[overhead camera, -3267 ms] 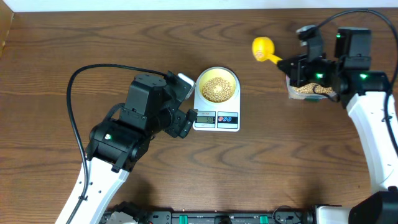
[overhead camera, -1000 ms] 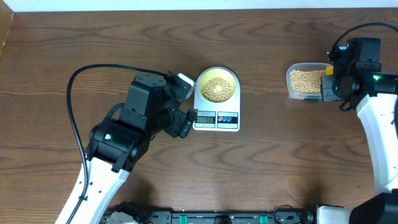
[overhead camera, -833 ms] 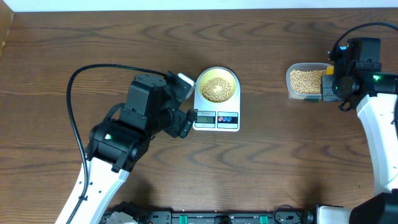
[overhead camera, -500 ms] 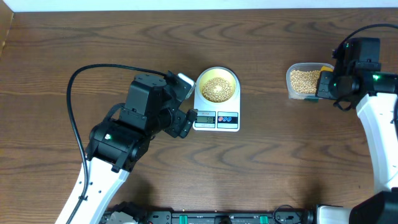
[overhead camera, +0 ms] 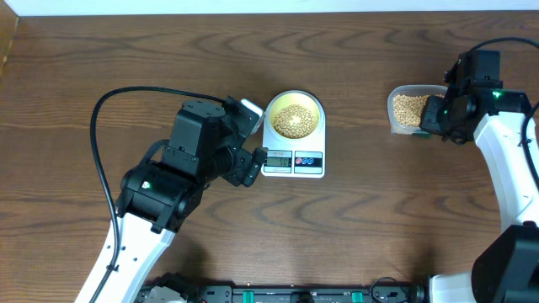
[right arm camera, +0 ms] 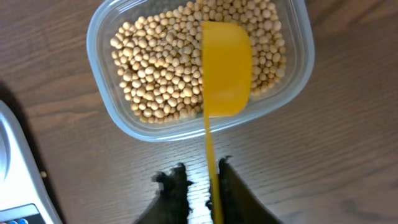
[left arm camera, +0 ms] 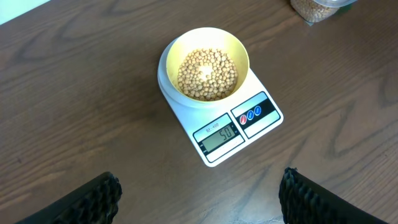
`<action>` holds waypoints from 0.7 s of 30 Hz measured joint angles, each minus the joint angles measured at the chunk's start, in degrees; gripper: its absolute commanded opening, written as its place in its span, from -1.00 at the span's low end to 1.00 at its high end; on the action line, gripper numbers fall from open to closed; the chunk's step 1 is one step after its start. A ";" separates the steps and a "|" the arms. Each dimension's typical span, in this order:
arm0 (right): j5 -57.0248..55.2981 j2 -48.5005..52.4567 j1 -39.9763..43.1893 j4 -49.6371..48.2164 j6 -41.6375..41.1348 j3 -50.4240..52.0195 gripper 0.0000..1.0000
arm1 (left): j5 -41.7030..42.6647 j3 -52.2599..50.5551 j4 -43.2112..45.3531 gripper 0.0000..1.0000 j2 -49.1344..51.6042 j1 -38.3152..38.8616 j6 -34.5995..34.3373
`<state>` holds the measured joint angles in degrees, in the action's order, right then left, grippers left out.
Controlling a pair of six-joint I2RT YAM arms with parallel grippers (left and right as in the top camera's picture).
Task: Scoop item into bowl and weigh 50g on scale
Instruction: 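Lower the scoop into the soybean tub and release it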
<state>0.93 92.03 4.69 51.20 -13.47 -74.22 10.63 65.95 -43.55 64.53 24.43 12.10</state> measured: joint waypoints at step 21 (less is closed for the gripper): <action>-0.35 0.00 0.00 1.49 -0.39 0.00 -0.18 | 0.00 0.00 0.00 0.67 0.00 0.00 0.00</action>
<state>0.58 92.03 4.69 52.69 -13.87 -74.22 10.63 65.95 -43.55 64.53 24.43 12.10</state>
